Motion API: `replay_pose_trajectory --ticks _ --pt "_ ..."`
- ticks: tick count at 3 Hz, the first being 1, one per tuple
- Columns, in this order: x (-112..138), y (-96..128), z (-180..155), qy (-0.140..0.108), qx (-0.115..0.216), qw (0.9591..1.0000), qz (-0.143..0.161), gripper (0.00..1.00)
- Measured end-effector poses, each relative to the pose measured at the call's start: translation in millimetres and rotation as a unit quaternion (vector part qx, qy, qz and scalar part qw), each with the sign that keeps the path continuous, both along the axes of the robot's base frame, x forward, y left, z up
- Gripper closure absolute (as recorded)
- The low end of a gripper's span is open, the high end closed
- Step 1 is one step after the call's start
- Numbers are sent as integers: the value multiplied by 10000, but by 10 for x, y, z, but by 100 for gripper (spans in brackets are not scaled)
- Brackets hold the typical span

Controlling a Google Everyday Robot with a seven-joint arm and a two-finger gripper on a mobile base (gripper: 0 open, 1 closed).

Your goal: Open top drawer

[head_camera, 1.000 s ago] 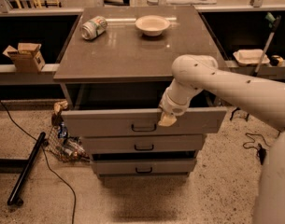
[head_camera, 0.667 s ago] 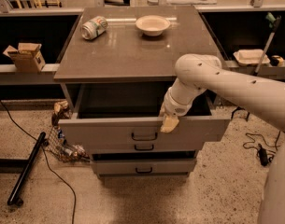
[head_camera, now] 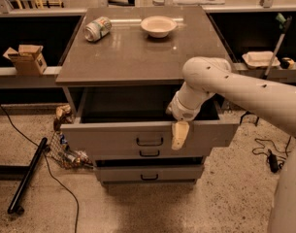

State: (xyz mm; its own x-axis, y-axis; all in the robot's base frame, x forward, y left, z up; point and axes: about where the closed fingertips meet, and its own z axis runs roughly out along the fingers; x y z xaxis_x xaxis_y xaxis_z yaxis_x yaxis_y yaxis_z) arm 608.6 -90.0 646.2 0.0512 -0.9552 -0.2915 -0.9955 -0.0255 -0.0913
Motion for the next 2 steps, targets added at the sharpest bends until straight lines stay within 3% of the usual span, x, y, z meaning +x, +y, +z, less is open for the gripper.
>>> replay_pose_trajectory --ticks 1,2 --pt "-82 -53 -49 113 15 9999 -7 0" --pt "-294 -190 -86 426 -105 9988 -217 0"
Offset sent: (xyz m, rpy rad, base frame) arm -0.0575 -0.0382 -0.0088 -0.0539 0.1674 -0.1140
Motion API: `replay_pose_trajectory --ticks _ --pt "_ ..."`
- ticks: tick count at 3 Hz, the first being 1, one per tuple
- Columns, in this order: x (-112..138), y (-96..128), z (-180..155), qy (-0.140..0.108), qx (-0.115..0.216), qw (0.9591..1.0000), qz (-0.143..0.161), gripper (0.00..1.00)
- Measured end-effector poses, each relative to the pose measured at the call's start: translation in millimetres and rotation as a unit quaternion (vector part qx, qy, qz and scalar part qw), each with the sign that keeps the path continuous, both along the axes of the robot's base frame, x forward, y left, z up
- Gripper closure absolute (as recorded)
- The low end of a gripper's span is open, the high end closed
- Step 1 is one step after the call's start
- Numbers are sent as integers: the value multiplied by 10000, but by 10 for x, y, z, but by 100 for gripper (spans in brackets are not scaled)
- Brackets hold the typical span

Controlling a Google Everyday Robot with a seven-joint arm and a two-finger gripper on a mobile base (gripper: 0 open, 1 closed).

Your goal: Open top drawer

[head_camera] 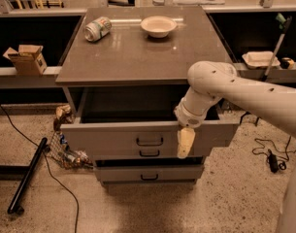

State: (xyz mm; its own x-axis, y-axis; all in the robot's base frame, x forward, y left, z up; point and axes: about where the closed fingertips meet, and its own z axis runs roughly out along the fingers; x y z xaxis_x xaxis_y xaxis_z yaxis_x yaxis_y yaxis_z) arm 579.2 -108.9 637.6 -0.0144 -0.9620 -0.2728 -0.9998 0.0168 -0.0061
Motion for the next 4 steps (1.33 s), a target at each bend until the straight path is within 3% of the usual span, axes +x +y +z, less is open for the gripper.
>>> replay_pose_trajectory --ticks 1,2,3,4 --pt "-292 -138 70 223 -204 9991 -299 0" --pt "-557 -239 153 357 -382 9970 -578 18" --pt "-699 -295 187 463 -439 9954 -715 49" --pt "-699 -295 254 463 -439 9954 -715 72"
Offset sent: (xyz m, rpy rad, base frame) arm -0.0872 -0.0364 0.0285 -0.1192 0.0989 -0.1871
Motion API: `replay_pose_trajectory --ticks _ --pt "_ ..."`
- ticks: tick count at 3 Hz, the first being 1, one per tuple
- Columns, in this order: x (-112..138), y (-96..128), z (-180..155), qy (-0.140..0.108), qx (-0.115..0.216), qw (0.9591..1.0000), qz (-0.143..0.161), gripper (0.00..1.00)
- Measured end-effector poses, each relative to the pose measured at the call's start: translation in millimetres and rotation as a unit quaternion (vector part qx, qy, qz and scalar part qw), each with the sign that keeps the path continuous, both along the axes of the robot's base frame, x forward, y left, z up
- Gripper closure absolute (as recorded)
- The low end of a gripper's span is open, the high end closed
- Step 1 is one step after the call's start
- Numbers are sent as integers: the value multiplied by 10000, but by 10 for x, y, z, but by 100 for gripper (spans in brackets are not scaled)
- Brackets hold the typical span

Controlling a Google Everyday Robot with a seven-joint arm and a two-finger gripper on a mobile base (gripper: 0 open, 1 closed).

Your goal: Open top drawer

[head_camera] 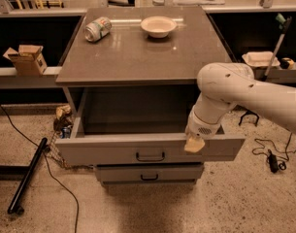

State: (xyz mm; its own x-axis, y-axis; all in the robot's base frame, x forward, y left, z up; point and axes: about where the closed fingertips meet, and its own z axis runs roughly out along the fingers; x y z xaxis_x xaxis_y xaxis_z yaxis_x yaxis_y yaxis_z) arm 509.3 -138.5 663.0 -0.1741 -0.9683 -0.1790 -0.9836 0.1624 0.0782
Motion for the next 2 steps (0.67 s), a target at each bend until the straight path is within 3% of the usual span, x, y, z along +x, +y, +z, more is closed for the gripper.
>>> replay_pose_trajectory --ticks 1,2 --pt "6 0 7 0 0 10000 0 95" --pt "-99 -15 57 -41 6 9999 -150 0"
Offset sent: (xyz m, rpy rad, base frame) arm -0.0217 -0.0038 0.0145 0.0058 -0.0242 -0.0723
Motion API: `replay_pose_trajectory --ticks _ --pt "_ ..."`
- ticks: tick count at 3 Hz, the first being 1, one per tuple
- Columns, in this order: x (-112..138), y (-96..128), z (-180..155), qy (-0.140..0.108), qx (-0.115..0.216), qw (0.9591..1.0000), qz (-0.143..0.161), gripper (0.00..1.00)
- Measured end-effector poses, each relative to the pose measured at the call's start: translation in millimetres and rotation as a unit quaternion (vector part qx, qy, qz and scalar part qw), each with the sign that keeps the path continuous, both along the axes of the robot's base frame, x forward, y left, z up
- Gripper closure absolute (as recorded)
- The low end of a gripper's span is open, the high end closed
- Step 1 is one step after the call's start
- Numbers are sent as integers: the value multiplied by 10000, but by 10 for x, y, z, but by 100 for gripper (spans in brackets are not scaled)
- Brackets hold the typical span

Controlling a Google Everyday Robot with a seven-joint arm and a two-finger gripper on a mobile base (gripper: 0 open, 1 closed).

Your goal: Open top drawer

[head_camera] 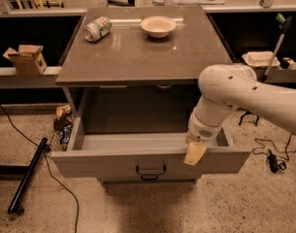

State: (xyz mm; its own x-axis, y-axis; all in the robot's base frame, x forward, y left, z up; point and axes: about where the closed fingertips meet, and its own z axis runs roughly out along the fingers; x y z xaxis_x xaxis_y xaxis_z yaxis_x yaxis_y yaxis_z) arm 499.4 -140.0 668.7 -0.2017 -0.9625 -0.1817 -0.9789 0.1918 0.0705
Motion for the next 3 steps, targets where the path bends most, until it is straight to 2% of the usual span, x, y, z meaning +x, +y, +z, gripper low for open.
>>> replay_pose_trajectory --ticks 1,2,3 --pt "0 0 0 0 0 10000 0 0" --pt "-22 11 63 -140 -32 9999 61 0" --pt "-60 -43 468 -584 -35 9982 87 0"
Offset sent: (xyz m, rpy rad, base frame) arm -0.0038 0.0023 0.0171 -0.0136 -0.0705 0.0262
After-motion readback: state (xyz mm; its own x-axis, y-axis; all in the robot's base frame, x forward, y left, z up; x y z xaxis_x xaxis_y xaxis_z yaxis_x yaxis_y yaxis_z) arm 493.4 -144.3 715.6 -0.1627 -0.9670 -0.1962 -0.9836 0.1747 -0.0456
